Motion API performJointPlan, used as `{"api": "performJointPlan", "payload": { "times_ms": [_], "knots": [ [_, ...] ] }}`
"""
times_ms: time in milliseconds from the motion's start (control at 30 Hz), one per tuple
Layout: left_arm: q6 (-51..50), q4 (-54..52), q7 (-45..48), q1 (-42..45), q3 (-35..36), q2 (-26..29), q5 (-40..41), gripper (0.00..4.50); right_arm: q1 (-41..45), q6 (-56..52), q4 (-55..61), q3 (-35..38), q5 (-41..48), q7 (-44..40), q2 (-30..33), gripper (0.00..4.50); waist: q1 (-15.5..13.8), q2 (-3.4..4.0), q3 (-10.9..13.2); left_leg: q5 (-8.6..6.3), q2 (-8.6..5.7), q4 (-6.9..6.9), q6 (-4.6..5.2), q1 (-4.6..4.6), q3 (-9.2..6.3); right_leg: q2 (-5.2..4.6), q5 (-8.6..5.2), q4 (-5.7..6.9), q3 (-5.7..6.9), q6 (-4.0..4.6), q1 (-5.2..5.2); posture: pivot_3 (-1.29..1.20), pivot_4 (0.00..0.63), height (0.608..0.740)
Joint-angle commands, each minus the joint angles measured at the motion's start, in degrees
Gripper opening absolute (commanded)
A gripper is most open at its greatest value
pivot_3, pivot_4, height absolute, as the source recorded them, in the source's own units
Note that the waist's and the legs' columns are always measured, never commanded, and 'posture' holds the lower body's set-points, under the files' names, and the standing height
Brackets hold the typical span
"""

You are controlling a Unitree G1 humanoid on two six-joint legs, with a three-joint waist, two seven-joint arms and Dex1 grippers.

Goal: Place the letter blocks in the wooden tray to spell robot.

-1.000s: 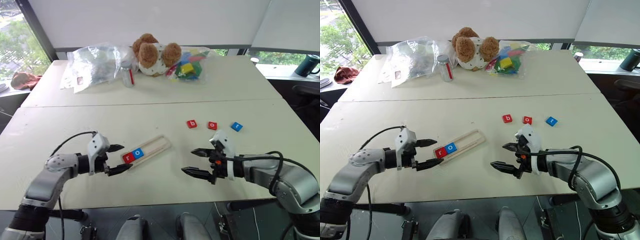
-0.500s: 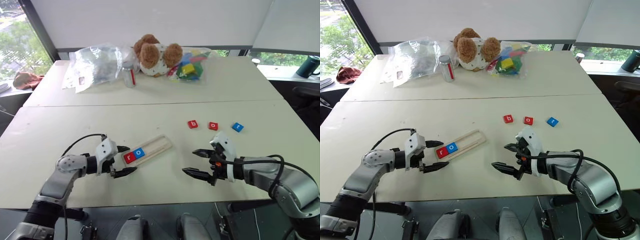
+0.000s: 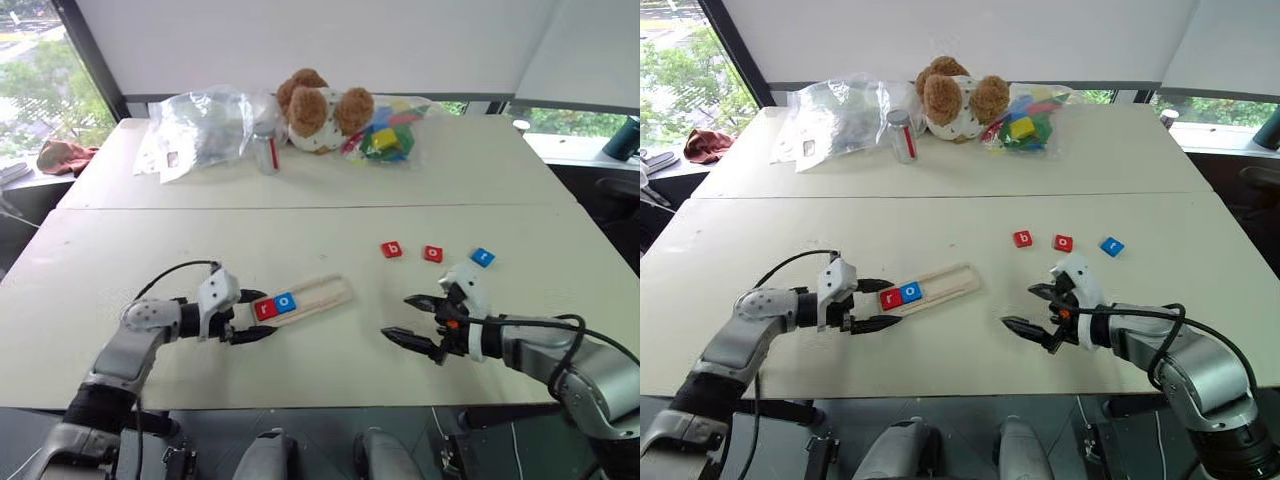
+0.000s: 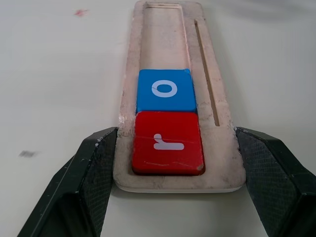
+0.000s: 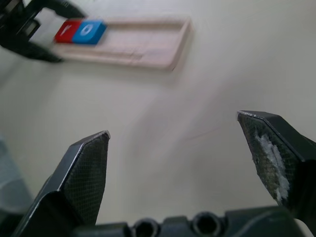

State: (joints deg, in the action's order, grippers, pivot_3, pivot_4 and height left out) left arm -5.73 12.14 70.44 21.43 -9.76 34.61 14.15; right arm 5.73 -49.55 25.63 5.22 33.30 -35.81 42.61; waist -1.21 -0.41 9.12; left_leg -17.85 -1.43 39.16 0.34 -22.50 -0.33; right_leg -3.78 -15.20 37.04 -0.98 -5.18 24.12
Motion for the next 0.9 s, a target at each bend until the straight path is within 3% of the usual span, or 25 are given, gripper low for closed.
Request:
{"api": "performJointPlan", "payload": {
  "times_ms": [33, 233, 433, 467, 533, 733, 900],
  "knots": [
    [4.40, 5.52, 6.19, 6.64, -4.82, -3.17, -2.24, 3.30, 0.76, 3.74, -3.15, 4.68, -1.82, 2.75, -2.00, 4.50, 0.09, 0.00, 0.00, -0.01, -0.02, 0.02, 0.02, 0.00, 0.02, 0.00, 0.00, -0.01, -0.01, 0.00, -0.01, 0.00, 0.150, 0.740],
    [12.95, 24.98, 8.81, 18.65, -7.12, -10.67, -6.33, 3.30, -2.08, 5.15, -1.41, 8.14, -4.76, 8.33, -4.29, 4.50, 0.82, -0.03, 0.02, -0.02, 0.04, -0.04, 0.07, -0.06, 0.08, 0.25, -0.01, 0.09, 0.01, -0.03, 0.20, 0.00, 0.150, 0.740],
    [18.05, 34.93, 9.59, 22.63, -5.93, -13.03, -7.64, 3.30, -5.09, 4.83, 1.74, 9.67, -5.38, 11.40, -5.99, 4.50, 0.96, -0.03, 0.02, -0.02, 0.05, 0.03, 0.10, -0.01, 0.15, 0.34, 0.00, 0.15, 0.04, -0.05, 0.15, 0.00, 0.150, 0.740],
    [18.44, 35.62, 9.89, 22.77, -5.75, -13.18, -7.53, 3.72, -5.06, 4.77, 1.80, 9.53, -5.45, 11.68, -6.12, 4.50, 0.95, -0.04, 0.02, -0.01, 0.03, 0.04, 0.11, 0.02, 0.17, 0.33, 0.00, 0.16, 0.03, -0.05, 0.11, 0.00, 0.150, 0.740],
    [19.00, 36.57, 10.64, 22.84, -5.54, -13.42, -7.45, 4.46, -4.59, 4.73, 1.52, 8.95, -5.69, 12.09, -6.16, 4.50, 0.88, -0.04, 0.01, -0.01, 0.03, 0.06, 0.11, 0.08, 0.16, 0.34, 0.00, 0.16, 0.03, -0.06, 0.00, 0.00, 0.150, 0.740],
    [19.45, 33.46, 10.09, 20.19, -4.90, -12.63, -7.93, 4.46, 1.52, 5.29, -3.20, 5.79, -8.88, 13.74, -6.40, 4.50, 1.00, -0.03, 0.01, -0.01, 0.05, 0.06, 0.11, 0.12, 0.13, 0.39, 0.00, 0.17, 0.04, -0.06, -0.02, 0.00, 0.150, 0.740],
    [13.86, 22.47, 10.18, 15.82, -0.55, -4.88, -5.32, 4.46, 11.63, 6.15, -10.39, -2.09, -13.93, 16.57, -11.64, 4.50, 2.83, -0.07, 0.04, 0.00, 0.21, 0.00, 0.10, 0.11, 0.12, 0.47, 0.00, 0.23, -0.06, -0.06, 0.13, 0.00, 0.150, 0.740]
  ]
}}
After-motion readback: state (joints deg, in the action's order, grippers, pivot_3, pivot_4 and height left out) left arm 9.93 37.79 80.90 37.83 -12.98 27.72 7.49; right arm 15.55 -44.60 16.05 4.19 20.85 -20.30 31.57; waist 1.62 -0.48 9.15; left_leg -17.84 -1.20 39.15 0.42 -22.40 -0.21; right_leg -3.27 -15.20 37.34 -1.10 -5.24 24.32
